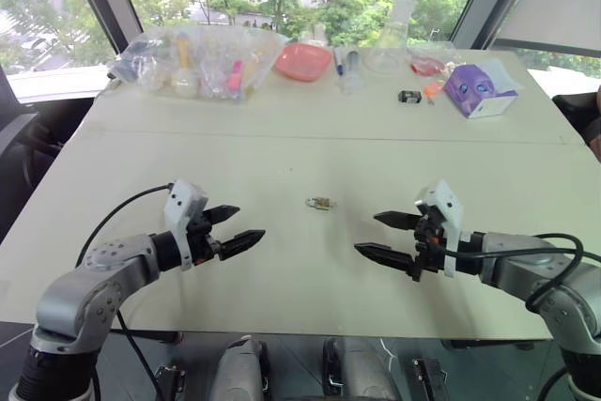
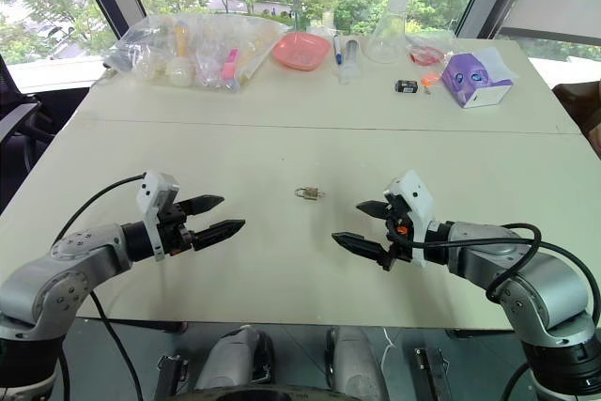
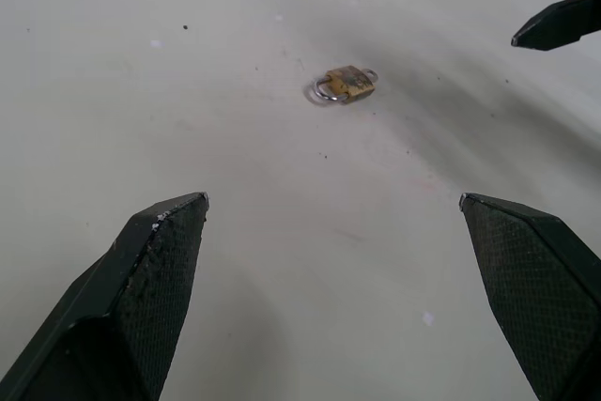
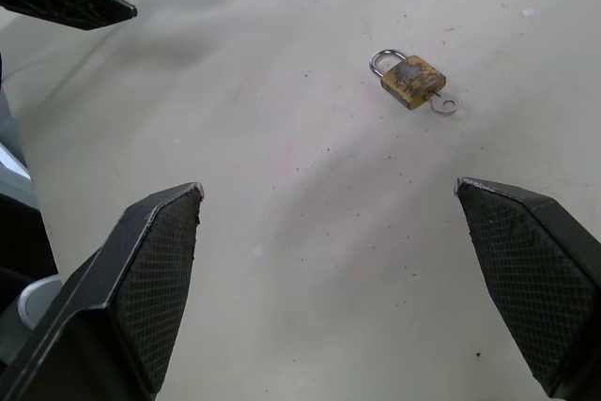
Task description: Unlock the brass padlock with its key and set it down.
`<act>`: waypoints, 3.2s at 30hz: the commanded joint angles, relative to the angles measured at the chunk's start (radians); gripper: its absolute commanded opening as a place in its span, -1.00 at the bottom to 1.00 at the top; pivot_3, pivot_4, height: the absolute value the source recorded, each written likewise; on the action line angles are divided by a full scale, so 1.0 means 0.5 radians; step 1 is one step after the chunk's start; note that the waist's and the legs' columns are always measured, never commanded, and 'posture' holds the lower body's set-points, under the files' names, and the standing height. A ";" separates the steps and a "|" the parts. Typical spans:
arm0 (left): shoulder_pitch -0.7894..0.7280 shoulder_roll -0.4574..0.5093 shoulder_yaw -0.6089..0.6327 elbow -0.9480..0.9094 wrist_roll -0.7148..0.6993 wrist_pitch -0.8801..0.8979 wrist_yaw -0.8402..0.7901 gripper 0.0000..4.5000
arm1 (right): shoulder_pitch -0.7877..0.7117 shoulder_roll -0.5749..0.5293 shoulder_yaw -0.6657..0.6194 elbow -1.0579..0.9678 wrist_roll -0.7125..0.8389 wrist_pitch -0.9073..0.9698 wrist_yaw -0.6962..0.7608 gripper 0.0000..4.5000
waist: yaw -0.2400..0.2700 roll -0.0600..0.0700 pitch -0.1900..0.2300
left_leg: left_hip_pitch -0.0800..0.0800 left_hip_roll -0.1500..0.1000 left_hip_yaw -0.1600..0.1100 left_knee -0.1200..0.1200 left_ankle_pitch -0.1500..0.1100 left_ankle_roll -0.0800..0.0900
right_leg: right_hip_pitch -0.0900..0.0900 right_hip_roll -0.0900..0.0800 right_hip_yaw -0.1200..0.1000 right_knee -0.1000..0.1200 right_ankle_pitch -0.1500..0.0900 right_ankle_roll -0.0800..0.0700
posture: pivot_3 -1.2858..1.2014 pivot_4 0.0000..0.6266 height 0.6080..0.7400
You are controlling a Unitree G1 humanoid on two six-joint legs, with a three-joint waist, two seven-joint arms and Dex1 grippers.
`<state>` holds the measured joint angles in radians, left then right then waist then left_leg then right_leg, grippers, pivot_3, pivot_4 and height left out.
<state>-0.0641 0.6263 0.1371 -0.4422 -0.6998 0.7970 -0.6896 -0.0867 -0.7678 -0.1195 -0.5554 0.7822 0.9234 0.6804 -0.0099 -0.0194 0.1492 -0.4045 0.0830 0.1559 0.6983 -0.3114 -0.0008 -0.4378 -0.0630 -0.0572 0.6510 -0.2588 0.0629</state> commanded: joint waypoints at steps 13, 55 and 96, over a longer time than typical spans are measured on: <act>-0.049 -0.005 0.005 -0.010 0.020 -0.051 -0.012 1.00 | -0.055 0.023 0.017 -0.017 -0.030 -0.030 0.004 0.97 | 0.000 0.000 0.000 | 0.000 0.000 0.000 0.000 0.000 0.000 | 0.000 0.000 0.000 0.000 0.000 0.000 | 0.03 -0.52 1.00; -2.320 -0.923 -1.127 3.347 1.651 -1.906 -1.382 1.00 | 0.083 0.417 0.004 -0.395 -0.170 0.200 -0.741 0.97 | 0.044 -0.005 0.002 | -0.012 -0.004 0.005 0.003 -0.003 0.005 | -0.007 0.001 -0.003 -0.005 0.001 0.001 | 0.03 -0.52 1.00; -2.220 -0.840 -1.124 3.407 1.978 -1.962 -1.388 -0.17 | -0.020 0.416 0.068 -0.253 -0.255 0.134 -0.681 1.00 | -0.009 -0.008 -0.003 | -0.002 -0.002 -0.005 0.005 -0.003 0.006 | 0.002 0.003 -0.003 0.000 0.001 0.001 | 0.03 -0.52 1.00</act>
<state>-1.1879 0.1864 -0.3777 1.2355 0.2239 -0.2041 -1.3612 -0.0853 -0.5640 -0.0759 -0.6646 0.6514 1.0042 0.3387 -0.0146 -0.0235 0.1478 -0.4057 0.0823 0.1534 0.7006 -0.3128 0.0022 -0.4366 -0.0615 -0.0590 0.6509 -0.2585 0.0634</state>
